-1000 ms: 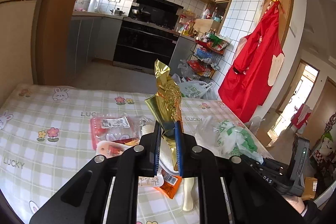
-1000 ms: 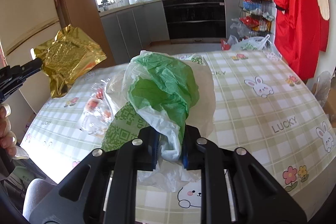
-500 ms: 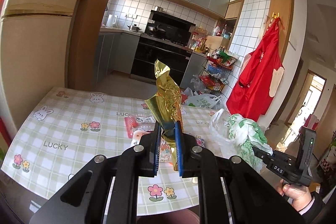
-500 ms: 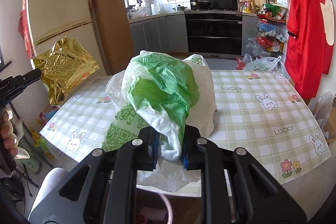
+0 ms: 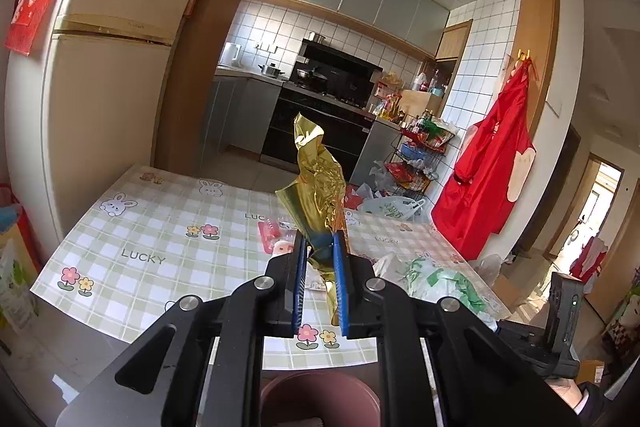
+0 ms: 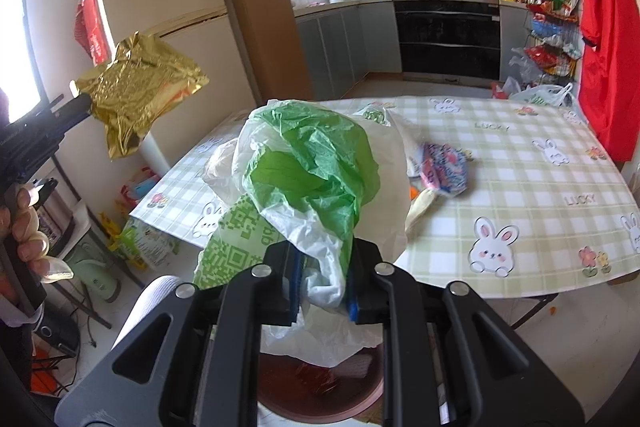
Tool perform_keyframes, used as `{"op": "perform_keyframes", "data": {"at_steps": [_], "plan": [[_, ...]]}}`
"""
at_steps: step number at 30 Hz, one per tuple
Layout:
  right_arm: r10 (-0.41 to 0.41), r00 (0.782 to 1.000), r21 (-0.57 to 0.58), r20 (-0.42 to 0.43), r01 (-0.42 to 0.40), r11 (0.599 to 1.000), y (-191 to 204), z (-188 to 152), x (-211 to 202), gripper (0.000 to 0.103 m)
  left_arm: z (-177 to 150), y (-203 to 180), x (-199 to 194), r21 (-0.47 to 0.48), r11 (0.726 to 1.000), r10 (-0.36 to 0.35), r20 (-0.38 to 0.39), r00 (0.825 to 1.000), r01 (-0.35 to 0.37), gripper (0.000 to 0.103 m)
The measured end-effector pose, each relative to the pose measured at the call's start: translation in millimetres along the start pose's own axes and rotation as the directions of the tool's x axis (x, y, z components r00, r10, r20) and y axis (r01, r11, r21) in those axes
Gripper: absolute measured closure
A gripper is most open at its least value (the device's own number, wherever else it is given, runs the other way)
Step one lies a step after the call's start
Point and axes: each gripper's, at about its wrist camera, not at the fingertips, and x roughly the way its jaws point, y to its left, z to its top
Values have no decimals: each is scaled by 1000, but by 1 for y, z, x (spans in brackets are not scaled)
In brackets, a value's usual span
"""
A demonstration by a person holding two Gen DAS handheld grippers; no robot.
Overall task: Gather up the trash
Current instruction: 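Drop the plastic bag and gold foil into the brown bin with both grippers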
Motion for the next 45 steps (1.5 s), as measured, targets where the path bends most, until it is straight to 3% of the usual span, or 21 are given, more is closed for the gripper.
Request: {"op": "perform_keyframes", "data": {"at_steps": [7, 17, 38, 41, 45], "plan": [[50, 995, -12, -86, -51, 999, 8, -11, 13, 83, -5, 5, -9, -12, 1000, 7, -2, 1000, -7, 90], [93, 973, -7, -211, -97, 995, 14, -32, 44, 81, -14, 10, 11, -24, 1000, 9, -47, 999, -10, 90], [128, 964, 0, -231, -132, 991, 18, -36, 53, 45, -23, 9, 19, -25, 1000, -3, -76, 997, 1, 90], [129, 968, 0, -215, -132, 991, 17, -33, 51, 36, -23, 9, 20, -24, 1000, -6, -78, 997, 4, 90], [114, 982, 5, -151, -114, 993, 15, -26, 40, 12, -25, 6, 21, -18, 1000, -14, -87, 996, 12, 90]]}}
